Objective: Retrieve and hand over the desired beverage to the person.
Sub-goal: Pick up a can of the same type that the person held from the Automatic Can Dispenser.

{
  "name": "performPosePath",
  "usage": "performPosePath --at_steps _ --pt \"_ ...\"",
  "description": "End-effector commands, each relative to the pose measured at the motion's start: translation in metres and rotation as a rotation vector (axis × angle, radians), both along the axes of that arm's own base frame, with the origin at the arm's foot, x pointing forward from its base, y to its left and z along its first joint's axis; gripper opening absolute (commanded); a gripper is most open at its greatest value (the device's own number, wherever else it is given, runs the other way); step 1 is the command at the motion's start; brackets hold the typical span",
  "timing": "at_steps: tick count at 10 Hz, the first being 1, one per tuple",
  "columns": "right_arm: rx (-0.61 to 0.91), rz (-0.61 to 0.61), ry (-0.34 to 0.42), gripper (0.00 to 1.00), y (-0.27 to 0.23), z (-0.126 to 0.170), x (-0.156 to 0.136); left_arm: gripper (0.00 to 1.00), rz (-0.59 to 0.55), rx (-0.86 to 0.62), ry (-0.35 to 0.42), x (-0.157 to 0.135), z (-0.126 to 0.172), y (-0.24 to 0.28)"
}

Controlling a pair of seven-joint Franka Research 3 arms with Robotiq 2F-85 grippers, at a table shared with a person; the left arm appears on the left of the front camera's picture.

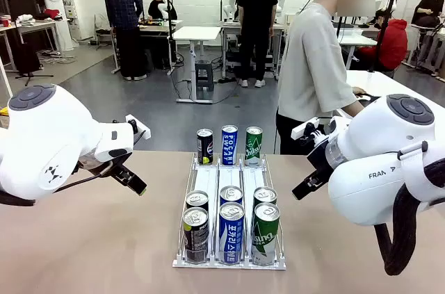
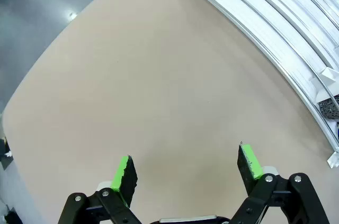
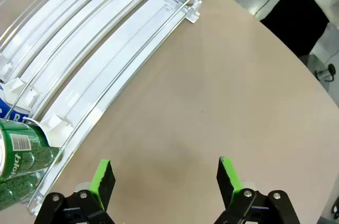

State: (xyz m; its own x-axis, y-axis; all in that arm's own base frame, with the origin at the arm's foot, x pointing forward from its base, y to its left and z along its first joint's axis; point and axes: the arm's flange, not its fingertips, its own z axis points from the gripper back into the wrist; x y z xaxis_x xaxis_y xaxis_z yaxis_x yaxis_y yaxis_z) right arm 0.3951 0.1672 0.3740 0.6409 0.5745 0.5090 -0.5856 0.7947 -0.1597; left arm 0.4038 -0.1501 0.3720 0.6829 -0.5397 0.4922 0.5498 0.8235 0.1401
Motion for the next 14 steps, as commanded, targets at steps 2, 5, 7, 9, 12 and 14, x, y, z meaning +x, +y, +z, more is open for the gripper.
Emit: performPosePath --at_steps 2,5,7,9,12,14 --pt "0.000 0.000 0.000 1.00 0.0000 0.0000 0.0000 1.00 0.000 0.000 0.000 0.0000 0.0000 0.0000" --pt "0.000 0.000 0.000 1.00 0.0000 0.0000 0.0000 1.00 0.000 0.000 0.000 0.0000 0.0000 0.0000" --pt "0.000 0.000 0.000 1.00 0.0000 0.0000 0.0000 1.00 0.000 0.000 0.000 0.0000 0.0000 0.0000" --pt "0.000 0.000 0.000 1.00 0.0000 0.0000 0.0000 1.00 0.000 0.000 0.000 0.0000 0.0000 0.0000" --pt "0.000 0.000 0.000 1.00 0.0000 0.0000 0.0000 1.00 0.000 0.000 0.000 0.0000 0.0000 0.0000" --pt "0.000 0.000 0.000 1.00 0.0000 0.0000 0.0000 1.00 0.000 0.000 0.000 0.0000 0.0000 0.0000"
